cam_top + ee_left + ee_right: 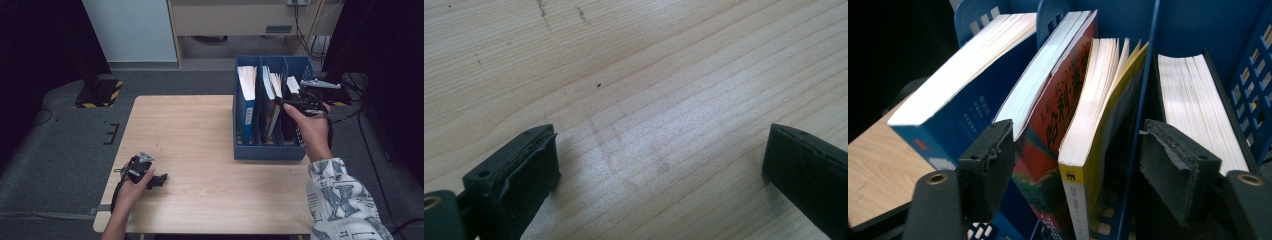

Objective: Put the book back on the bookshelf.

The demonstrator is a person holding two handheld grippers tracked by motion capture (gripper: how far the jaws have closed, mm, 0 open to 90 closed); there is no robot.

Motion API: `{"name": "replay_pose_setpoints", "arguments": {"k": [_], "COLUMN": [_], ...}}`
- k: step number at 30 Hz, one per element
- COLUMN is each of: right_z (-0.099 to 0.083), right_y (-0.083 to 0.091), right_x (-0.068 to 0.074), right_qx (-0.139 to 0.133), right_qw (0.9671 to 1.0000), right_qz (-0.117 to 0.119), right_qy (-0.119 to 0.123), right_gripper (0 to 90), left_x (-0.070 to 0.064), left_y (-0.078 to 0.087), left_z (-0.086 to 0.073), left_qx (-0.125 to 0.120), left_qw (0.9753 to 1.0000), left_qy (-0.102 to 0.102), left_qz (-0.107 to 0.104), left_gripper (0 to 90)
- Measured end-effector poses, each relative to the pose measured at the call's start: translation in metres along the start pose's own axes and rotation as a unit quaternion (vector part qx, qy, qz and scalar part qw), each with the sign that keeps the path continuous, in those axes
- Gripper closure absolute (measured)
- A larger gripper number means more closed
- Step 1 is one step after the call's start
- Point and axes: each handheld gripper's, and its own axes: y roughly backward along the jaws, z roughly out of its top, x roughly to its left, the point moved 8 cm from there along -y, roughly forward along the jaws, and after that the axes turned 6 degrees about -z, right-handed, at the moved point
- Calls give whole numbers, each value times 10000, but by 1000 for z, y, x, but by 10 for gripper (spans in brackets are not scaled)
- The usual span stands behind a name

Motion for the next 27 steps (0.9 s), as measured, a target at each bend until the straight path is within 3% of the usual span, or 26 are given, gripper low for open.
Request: {"name": "replay_pose_setpoints", "arguments": {"k": [5,9,27], "right_z": [-5,-8,-22], "right_y": [2,3,10], "right_x": [9,12,19], "right_qx": [-10,-14,-63], "right_qw": [9993,9986,9978], "right_qz": [85,66,165], "right_qy": [375,516,637], "right_gripper": [221,186,116], "left_x": [0,0,0], "left_y": [0,0,0], "left_z": [0,0,0], "left_qx": [-2,-7,-13], "left_qw": [10000,10000,10000], "left_qy": [1,1,1], "left_qz": [0,1,2], "left_gripper": [7,7,6]}}
